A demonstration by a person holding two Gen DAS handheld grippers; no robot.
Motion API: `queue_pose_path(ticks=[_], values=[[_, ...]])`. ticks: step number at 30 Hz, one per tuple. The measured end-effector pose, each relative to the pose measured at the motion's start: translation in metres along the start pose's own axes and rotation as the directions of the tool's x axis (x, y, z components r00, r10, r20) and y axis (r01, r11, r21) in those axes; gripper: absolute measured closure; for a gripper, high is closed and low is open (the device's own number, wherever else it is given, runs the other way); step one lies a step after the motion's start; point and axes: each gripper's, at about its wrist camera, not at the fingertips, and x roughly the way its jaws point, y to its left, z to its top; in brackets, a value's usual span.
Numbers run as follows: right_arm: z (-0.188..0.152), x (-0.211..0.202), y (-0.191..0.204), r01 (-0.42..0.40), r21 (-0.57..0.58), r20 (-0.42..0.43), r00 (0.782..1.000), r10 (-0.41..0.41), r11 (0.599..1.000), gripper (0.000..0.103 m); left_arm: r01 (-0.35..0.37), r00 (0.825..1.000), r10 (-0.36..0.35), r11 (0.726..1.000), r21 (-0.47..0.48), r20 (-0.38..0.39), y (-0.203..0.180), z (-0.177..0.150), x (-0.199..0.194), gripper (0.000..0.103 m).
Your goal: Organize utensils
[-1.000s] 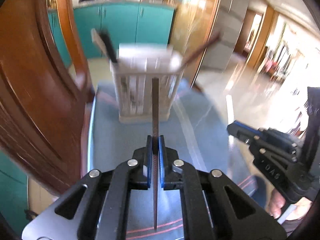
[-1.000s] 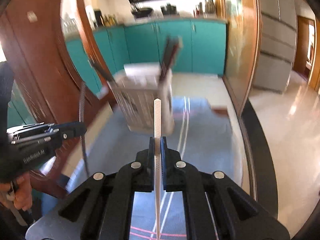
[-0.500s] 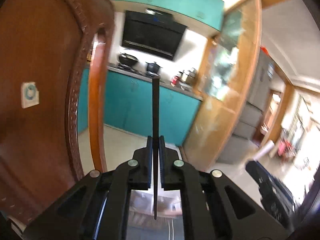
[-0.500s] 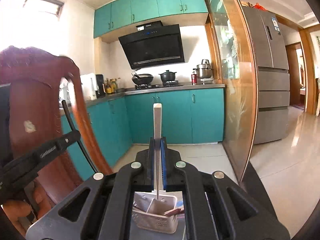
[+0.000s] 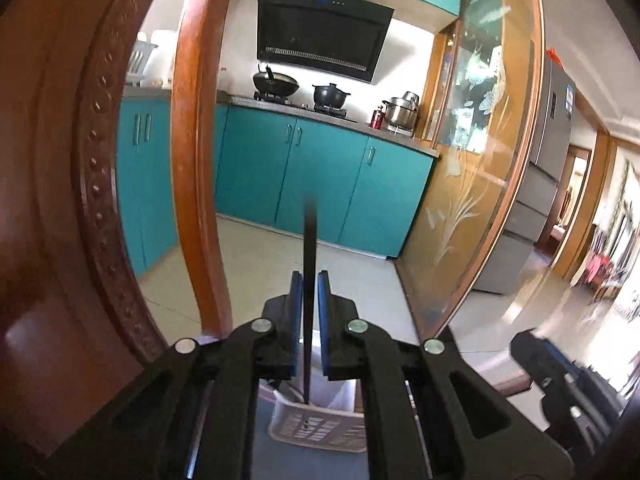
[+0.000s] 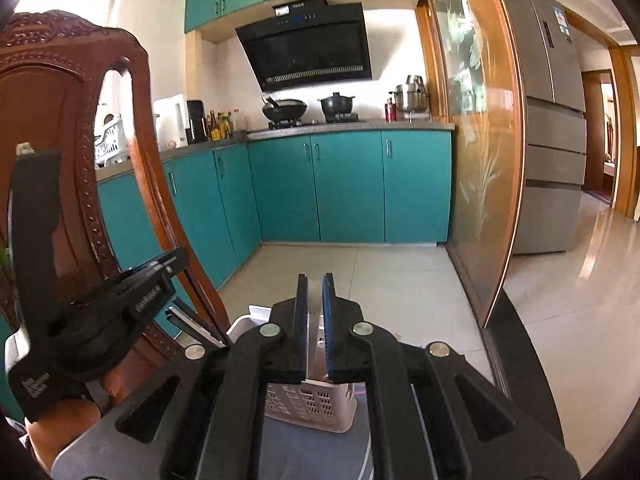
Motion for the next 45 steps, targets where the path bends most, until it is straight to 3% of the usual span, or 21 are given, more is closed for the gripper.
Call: queue_pose_path(ticks=[3, 5, 12, 15, 18, 19, 23, 26, 28, 33, 40, 45], values=[[0.001, -0.021, 0.004, 0.000, -0.010, 0.034, 0.999, 0.000, 1.000, 0.090, -0.003, 1.000, 0.003, 1.000, 0.024, 0.003, -0.001, -0.005, -0.015, 0.084], [0.001, -0.041, 0.004, -0.014, -0.006, 0.064, 0.998, 0.015, 1.000, 0.075, 0.002, 1.000, -0.002, 0.999, 0.037, -0.003, -0.003, -0.009, -0.026, 0.081], [-0.018, -0.095, 0.003, -0.008, -0.027, 0.122, 0.992, 0.011, 1.000, 0.055, 0.030, 0.999, -0.031, 0.994, 0.106, 0.009, -0.007, -0.031, -0.068, 0.068], [-0.032, -0.112, 0.003, 0.017, -0.053, 0.118, 0.993, -0.011, 0.998, 0.040, 0.052, 0.999, -0.052, 0.991, 0.123, -0.005, -0.008, -0.044, -0.088, 0.059], [-0.054, -0.132, 0.000, 0.047, -0.059, 0.101, 0.994, -0.041, 0.997, 0.029, 0.068, 0.998, -0.067, 0.988, 0.137, -0.014, -0.006, -0.057, -0.111, 0.038], [-0.062, -0.138, -0.002, 0.057, -0.053, 0.083, 0.995, -0.052, 0.997, 0.023, 0.077, 0.997, -0.075, 0.987, 0.143, -0.015, -0.005, -0.065, -0.120, 0.026], [-0.096, -0.165, -0.014, 0.076, -0.019, 0.046, 0.996, -0.075, 0.997, 0.004, 0.096, 0.995, -0.090, 0.972, 0.214, -0.039, 0.000, -0.104, -0.157, 0.011], [-0.120, -0.181, -0.021, 0.128, 0.001, 0.037, 0.991, -0.128, 0.992, 0.003, 0.136, 0.991, -0.130, 0.952, 0.275, -0.038, 0.003, -0.133, -0.191, 0.004], [-0.132, -0.193, -0.020, 0.169, 0.012, 0.076, 0.983, -0.170, 0.986, 0.003, 0.131, 0.990, -0.139, 0.937, 0.324, 0.002, 0.005, -0.147, -0.216, 0.004], [-0.138, -0.204, -0.003, 0.210, -0.041, 0.153, 0.967, -0.202, 0.977, 0.003, 0.096, 0.994, -0.107, 0.946, 0.310, 0.018, 0.015, -0.164, -0.250, 0.004], [-0.143, -0.207, 0.012, 0.079, -0.064, 0.153, 0.986, -0.069, 0.995, 0.003, 0.067, 0.992, -0.095, 0.958, 0.279, 0.088, 0.017, -0.154, -0.268, 0.004], [-0.144, -0.211, 0.022, 0.092, -0.101, 0.171, 0.982, -0.074, 0.991, 0.003, 0.054, 0.992, -0.084, 0.957, 0.285, 0.092, 0.018, -0.155, -0.270, 0.004]])
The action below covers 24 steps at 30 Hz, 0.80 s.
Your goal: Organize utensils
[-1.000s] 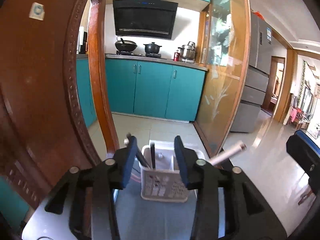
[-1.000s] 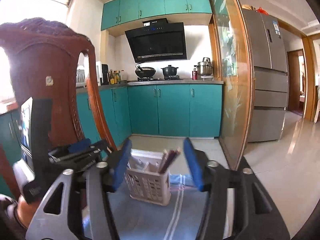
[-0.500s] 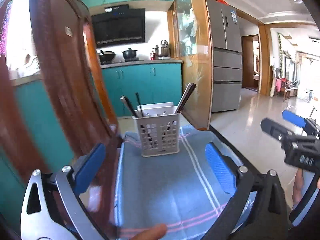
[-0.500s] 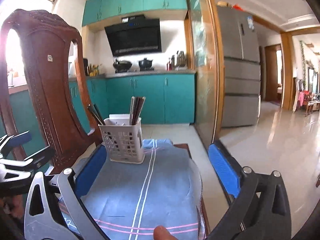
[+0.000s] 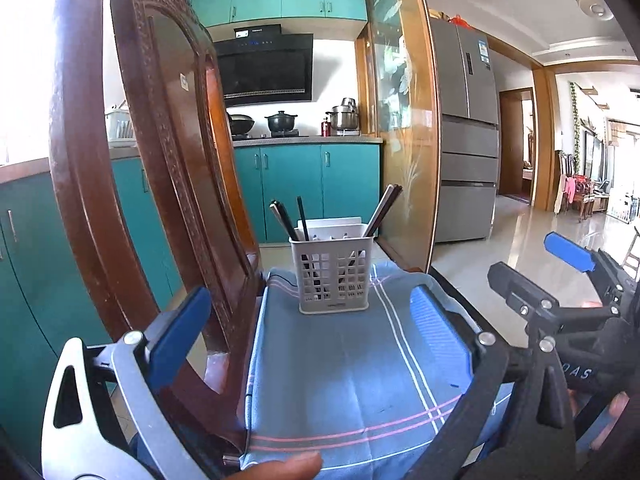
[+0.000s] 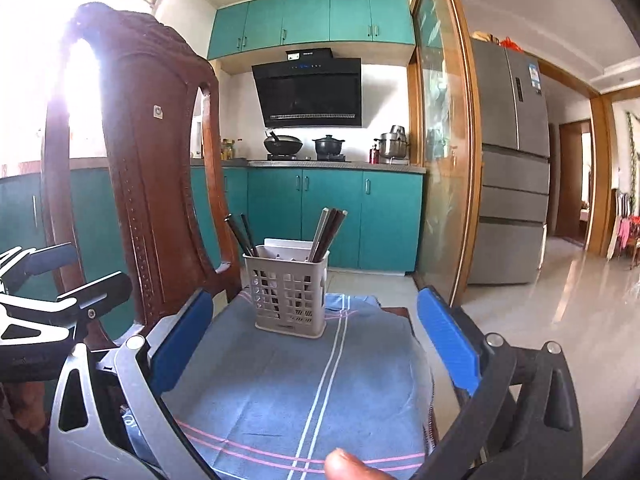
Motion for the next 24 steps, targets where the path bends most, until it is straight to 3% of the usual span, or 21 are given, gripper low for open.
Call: queue_pose_path(ticks=[9, 24], values=[[0.0033, -0.0045, -0.0046, 0.057, -0.012, 0.013, 0.998, -0.057, 0.998, 0.003, -0.009, 1.000, 0.009, 1.000, 0.011, -0.005, -0.0008, -0.0004, 0.0001, 0.004], [0.0060, -0.0079, -0.0009, 0.069, -0.046, 0.024, 0.997, -0.068, 0.997, 0.003, -0.016, 1.000, 0.016, 1.000, -0.014, -0.008, 0.0060, -0.0010, 0.0042, 0.004]])
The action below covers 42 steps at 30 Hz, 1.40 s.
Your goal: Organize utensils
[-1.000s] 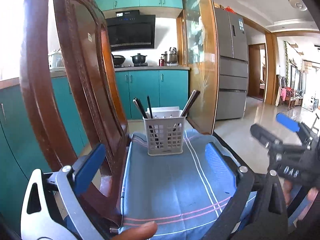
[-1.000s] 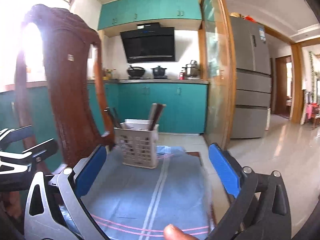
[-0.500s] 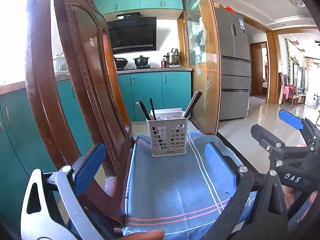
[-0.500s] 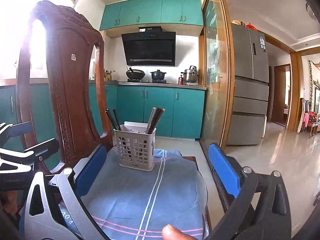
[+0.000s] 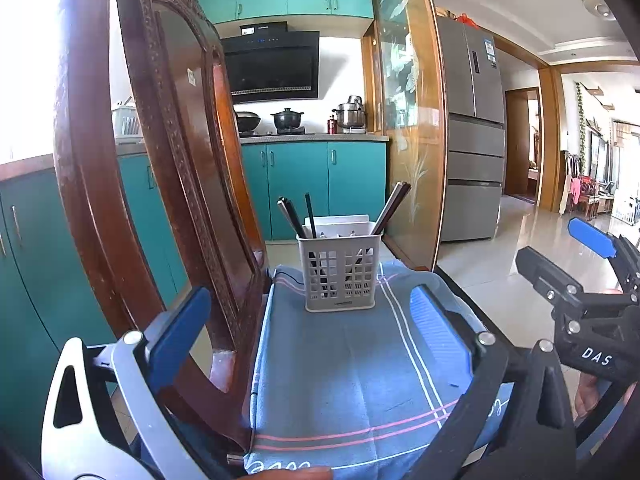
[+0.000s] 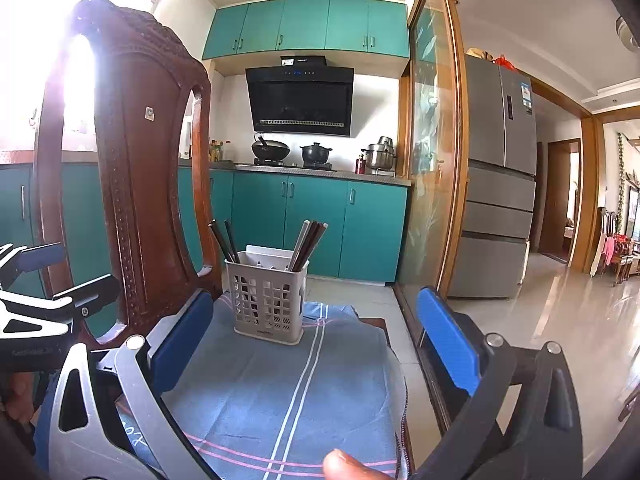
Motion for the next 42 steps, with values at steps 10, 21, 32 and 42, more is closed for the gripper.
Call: queue_pose_path(ticks=[10, 21, 32, 42], values=[[0.0015, 0.0008, -0.0045, 0.013, 0.009, 0.001, 1.000, -0.013, 1.000, 0.003, 0.005, 1.000, -0.005, 1.000, -0.002, 0.004, -0.0011, 0.0038, 0.0004, 0.004], [0.0006, 0.0005, -0.0064, 0.011, 0.009, -0.002, 1.000, -0.011, 1.000, 0.003, 0.002, 1.000, -0.002, 1.000, -0.010, -0.004, 0.0006, 0.0043, 0.0025, 0.004], [-0.0001, 0.0021, -0.0063, 0.015, 0.007, -0.007, 1.000, -0.015, 1.000, 0.003, 0.002, 1.000, -0.002, 1.000, -0.016, -0.008, 0.0004, 0.0042, 0.0040, 0.004], [-0.0017, 0.0060, -0.0022, 0.011, 0.008, -0.016, 1.000, -0.011, 1.000, 0.003, 0.006, 1.000, -0.006, 1.000, -0.017, -0.015, -0.0013, 0.0045, 0.0057, 0.004]])
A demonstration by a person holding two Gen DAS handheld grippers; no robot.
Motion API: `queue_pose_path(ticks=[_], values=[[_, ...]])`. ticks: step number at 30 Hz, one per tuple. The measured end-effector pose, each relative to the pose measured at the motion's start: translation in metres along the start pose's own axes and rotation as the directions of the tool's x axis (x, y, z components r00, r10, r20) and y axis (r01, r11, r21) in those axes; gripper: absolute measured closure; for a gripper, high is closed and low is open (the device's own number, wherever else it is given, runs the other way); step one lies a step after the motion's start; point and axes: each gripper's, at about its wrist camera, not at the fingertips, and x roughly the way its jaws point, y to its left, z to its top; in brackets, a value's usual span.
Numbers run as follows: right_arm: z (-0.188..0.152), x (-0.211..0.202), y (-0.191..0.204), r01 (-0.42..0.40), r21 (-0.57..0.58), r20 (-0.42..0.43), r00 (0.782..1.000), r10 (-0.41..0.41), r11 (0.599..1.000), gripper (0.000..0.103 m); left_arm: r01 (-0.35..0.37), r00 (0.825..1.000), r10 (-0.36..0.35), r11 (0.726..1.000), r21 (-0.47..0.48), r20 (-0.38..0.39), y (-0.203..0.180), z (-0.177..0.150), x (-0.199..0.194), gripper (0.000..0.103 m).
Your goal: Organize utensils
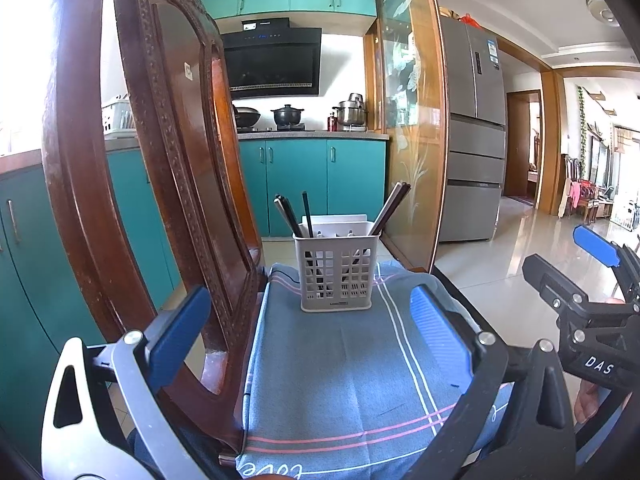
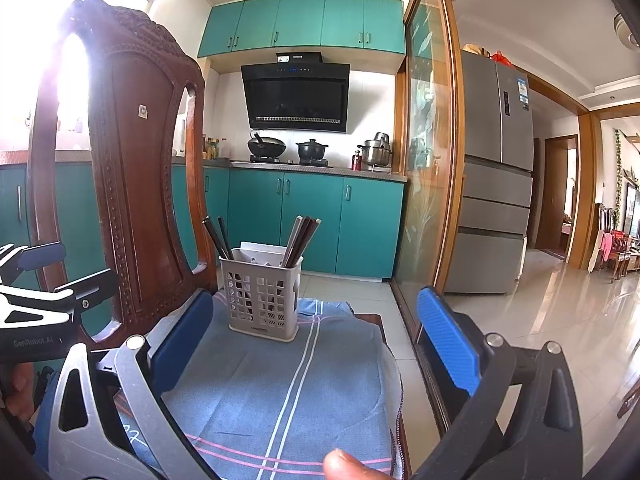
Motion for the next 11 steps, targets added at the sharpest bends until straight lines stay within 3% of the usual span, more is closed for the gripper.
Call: queue_pose_path(ticks=[8, 11], values=[[-0.005, 0.009, -0.002, 0.024, 0.010, -0.029, 0.999, -0.024, 1.000, 0.003, -0.004, 0.999, 0.004, 1.000, -0.004, -0.053, -0.002, -0.001, 0.012, 0.004], [-0.015, 0.042, -0.008, 0.202, -0.020, -0.141, 0.969, -0.203, 0.979, 0.003, -0.021, 0.980, 0.019, 1.000, -0.009, -0.199, -0.004, -0.004, 0.038, 0.004]])
